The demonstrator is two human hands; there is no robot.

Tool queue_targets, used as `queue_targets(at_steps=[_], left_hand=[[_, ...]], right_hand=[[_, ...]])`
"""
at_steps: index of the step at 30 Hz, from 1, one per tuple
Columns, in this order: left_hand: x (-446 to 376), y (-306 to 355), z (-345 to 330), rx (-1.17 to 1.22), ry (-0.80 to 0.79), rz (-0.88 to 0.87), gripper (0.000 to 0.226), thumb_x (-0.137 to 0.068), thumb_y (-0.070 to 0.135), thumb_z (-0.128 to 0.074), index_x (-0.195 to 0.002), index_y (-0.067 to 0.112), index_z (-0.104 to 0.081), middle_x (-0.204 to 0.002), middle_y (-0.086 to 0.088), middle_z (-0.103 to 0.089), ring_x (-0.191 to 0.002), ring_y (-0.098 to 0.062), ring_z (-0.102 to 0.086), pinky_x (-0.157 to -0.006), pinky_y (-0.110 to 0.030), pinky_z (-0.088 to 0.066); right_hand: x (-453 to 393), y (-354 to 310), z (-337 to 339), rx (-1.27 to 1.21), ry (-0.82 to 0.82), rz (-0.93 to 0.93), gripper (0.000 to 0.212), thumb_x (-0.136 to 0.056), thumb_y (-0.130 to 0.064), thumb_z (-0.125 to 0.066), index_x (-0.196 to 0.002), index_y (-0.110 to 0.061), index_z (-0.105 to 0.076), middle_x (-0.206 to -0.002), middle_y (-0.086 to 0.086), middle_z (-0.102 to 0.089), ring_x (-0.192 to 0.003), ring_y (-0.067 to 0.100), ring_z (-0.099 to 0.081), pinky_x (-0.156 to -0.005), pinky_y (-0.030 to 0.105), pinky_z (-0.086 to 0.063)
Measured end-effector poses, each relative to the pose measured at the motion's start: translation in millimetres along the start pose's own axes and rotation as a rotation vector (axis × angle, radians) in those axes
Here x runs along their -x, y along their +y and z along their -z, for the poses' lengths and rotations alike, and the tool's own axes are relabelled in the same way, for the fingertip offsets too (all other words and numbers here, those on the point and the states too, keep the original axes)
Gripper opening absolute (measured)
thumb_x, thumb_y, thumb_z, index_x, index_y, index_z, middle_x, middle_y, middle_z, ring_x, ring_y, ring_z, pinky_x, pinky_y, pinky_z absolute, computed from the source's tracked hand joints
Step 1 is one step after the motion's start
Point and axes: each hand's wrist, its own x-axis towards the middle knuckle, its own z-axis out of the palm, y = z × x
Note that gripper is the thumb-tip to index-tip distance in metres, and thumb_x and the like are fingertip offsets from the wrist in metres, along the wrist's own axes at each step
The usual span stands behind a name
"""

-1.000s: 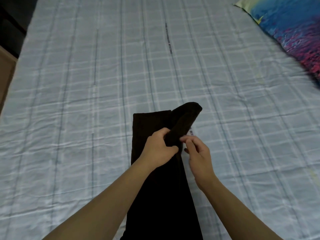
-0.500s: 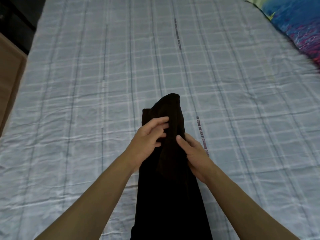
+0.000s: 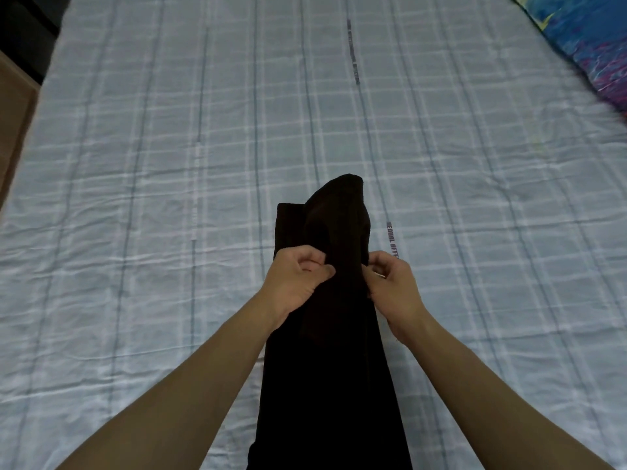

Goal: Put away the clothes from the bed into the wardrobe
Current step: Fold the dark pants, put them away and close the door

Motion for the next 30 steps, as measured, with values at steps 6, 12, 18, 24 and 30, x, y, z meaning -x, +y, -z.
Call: queue_targets(at_steps=[6,12,18,24,30], left_hand=[[12.4,-8.9,27.2,-0.13,0.323,-0.142,0.008,-0.085,0.007,-0.07,-0.081,0.008,-0.062,-0.064,0.002,-0.055,-0.058,-0.009,-0.051,-0.06,-0.025,-0.048],[11.7,-12.7,32.9,0.018,0.411,-0.219,0.019,-0.081,0.006,-0.078,-0.082,0.012,-0.06,-0.069,-0.001,-0.055,-0.063,-0.013,-0.05,-0.066,-0.023,-0.052],[6.7,-56.7,32.0,-0.057,0.23,0.118,0.047,-0.083,0.037,-0.079,-0.12,0.021,-0.054,-0.111,-0.003,-0.065,-0.097,-0.019,-0.067,-0.086,-0.041,-0.058],[24.9,-72.4,27.2,-0.117,-0.066,0.153,0.052,-0.076,0.029,-0.086,-0.121,0.022,-0.062,-0.109,0.004,-0.072,-0.097,-0.012,-0.072,-0.091,-0.036,-0.059],[39.6,-37.8,19.6,0.128,-0.066,0.046,0.046,-0.102,0.049,-0.043,-0.11,0.013,-0.071,-0.101,-0.005,-0.075,-0.092,-0.02,-0.073,-0.08,-0.031,-0.06]], right_hand=[[-6.4,3.3,17.6,0.047,0.081,0.053,0.011,-0.098,-0.008,-0.056,-0.102,-0.009,-0.067,-0.094,0.005,-0.072,-0.087,0.016,-0.071,-0.078,0.028,-0.06],[-15.1,1.9,7.7,0.102,0.068,0.102,0.01,-0.099,-0.014,-0.056,-0.105,-0.012,-0.064,-0.098,0.003,-0.07,-0.091,0.016,-0.069,-0.086,0.035,-0.059],[-5.2,20.1,2.9,0.445,0.118,-0.041,0.05,-0.091,-0.039,-0.069,-0.131,-0.017,-0.048,-0.099,-0.002,-0.063,-0.086,0.01,-0.064,-0.08,0.026,-0.056],[45.4,48.5,-4.8,0.639,-0.061,-0.087,0.075,-0.074,-0.048,-0.082,-0.135,-0.019,-0.05,-0.117,-0.004,-0.06,-0.099,0.009,-0.061,-0.083,0.022,-0.053],[36.3,39.6,-19.7,0.371,0.011,-0.059,0.037,-0.083,-0.038,-0.077,-0.113,-0.022,-0.061,-0.101,-0.012,-0.067,-0.09,0.002,-0.064,-0.071,0.013,-0.05]])
